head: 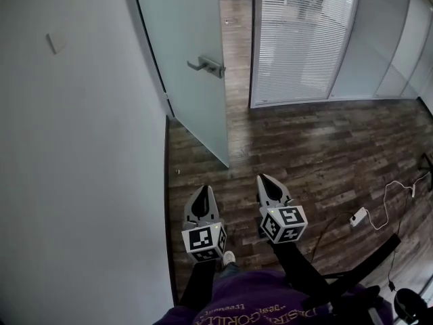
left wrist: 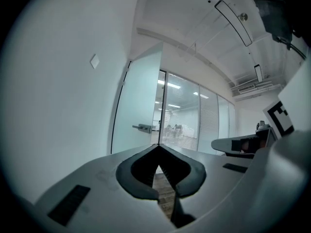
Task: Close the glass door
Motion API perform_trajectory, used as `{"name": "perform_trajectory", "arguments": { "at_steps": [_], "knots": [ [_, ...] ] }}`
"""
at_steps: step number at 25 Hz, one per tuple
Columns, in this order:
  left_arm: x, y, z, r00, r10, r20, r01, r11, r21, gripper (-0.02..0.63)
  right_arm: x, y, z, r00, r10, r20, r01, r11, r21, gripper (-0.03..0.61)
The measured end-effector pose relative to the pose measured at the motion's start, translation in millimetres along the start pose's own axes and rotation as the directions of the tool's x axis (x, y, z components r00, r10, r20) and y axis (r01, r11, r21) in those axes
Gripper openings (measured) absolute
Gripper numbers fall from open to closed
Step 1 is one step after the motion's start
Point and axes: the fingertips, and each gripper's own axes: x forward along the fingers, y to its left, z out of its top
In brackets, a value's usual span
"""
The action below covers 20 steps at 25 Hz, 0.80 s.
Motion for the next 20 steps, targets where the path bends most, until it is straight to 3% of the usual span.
{"name": "perform_trajectory", "arguments": {
  "at_steps": [7, 14, 20],
  "knots": [
    [33, 28, 4, 0.999, -0.033, -0.008, 0.033, 0.999, -0.014, 0.000, 39, 4, 4, 0.999, -0.039, 0.008, 0.039, 0.999, -0.006, -0.003],
    [62, 29, -14, 0.997, -0.071, -0.035, 0.070, 0.997, -0.034, 0.000, 58, -14, -3, 0.996, -0.086, -0.006, 0.086, 0.996, -0.003, -0.003],
    [101, 43, -15, 0.998, -0.052, -0.039, 0.050, 0.998, -0.045, 0.000, 100, -32, -1, 0.997, -0.074, -0.013, 0.074, 0.997, -0.006, -0.003]
  ]
}}
